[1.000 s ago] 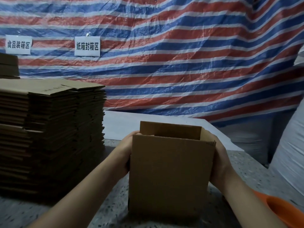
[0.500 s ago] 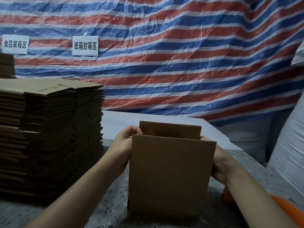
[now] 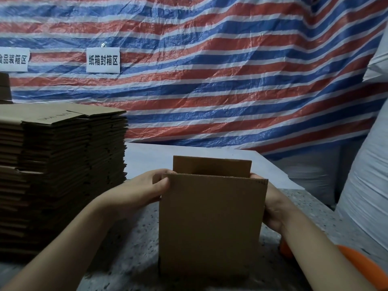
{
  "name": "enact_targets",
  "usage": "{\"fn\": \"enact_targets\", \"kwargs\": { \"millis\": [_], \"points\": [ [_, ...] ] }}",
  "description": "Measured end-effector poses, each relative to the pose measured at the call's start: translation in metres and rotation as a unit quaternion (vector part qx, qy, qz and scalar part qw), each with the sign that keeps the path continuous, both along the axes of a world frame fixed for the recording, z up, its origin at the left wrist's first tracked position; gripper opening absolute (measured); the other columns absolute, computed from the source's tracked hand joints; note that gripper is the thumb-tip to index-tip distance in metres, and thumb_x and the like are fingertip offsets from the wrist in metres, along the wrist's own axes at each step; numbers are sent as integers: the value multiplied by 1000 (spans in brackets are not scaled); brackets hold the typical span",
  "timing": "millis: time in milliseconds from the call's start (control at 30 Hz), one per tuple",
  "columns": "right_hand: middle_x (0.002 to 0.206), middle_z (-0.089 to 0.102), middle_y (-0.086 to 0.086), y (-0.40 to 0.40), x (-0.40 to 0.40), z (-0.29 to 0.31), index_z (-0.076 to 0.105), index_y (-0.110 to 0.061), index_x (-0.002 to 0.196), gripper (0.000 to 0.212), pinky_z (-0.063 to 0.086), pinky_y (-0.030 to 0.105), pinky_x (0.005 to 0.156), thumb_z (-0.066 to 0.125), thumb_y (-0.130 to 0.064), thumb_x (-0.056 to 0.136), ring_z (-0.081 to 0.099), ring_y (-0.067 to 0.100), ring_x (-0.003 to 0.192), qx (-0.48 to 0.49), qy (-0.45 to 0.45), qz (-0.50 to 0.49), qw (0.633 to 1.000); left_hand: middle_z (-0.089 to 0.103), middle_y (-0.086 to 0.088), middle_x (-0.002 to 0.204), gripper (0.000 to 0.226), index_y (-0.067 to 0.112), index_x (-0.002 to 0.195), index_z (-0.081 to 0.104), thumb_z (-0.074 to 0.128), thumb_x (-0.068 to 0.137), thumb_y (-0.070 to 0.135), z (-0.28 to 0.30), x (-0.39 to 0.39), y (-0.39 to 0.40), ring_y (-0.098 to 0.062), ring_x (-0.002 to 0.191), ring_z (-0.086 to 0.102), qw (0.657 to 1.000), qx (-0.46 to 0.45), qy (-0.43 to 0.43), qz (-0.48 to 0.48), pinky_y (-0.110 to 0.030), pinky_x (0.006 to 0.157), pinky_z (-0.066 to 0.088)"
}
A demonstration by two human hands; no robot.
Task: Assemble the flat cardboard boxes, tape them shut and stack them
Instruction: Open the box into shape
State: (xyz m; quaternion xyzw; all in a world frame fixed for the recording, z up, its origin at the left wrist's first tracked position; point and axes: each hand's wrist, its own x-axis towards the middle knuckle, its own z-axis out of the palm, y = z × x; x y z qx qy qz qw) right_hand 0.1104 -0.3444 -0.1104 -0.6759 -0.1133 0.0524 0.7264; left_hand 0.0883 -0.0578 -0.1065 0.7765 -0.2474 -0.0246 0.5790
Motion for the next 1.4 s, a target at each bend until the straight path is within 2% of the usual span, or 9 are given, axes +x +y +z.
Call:
{"fn": "enact_targets", "kwargs": {
  "millis": [100,267,433,533,667,800,967,1267,1400],
  "points": [
    [81,77,7,-3,1,-1,67,-13,107,12,55,26,50,58,-10,99,75,18,66,5,15,8,1000,73,-3,106,80,18,112,68,65,62,80,-1,0,-9,-17,103,68,997,28,-26,71,-36,94,51],
    [85,76,9,-5,2,-2,61,-8,118,22,57,29,55,54,-23,102,74,20,72,4,26,13,1000,68,9,78,32,29,82,68,64,82,60,-6,2,-19,-3,74,64,993,-2,-30,111,-16,66,46],
    [103,77,12,-9,0,-5,72,-23,112,51,61,31,65,44,-62,93,75,27,96,56,67,25,996,61,4,80,30,19,96,51,71,86,40,-10,6,-21,-1,66,57,989,-19,-10,148,-21,61,46],
    [109,77,7,-10,-5,-5,75,-35,102,56,61,28,73,48,-79,81,73,24,103,46,22,57,997,62,0,102,45,25,112,48,74,78,39,-11,4,-24,-4,79,64,985,-62,14,161,-20,67,51],
    [114,74,5,-12,-3,-6,53,-35,133,85,60,31,76,83,-64,59,73,26,103,5,-31,72,997,49,13,118,95,52,145,24,81,69,53,-10,3,-26,-9,107,58,986,-69,16,151,-20,79,48],
    [119,72,7,-13,-3,-7,61,-34,130,50,61,34,76,74,-40,82,72,29,104,76,-71,63,993,61,2,123,63,48,131,49,76,75,39,-9,0,-25,-16,105,67,989,-108,6,100,-24,78,55],
    [114,74,1,-13,-4,-7,79,-11,95,35,60,26,74,70,-38,73,72,16,99,54,-85,1,995,69,0,113,15,13,90,63,73,80,17,-13,0,-29,-6,97,68,979,-133,-42,149,-13,72,51],
    [107,76,-5,-15,1,-2,80,-8,73,29,51,34,89,72,-35,70,68,17,104,-51,-101,-24,993,74,7,103,19,18,70,67,71,87,10,-14,1,-29,-11,95,70,978,-106,-68,166,-16,71,52],
    [107,76,-7,-16,3,-1,81,-11,75,28,51,36,89,72,-37,72,66,19,107,-72,-100,-25,992,72,13,106,9,20,82,69,69,91,21,4,-10,-26,-4,101,66,976,39,-92,191,-26,86,50]
  ]
}}
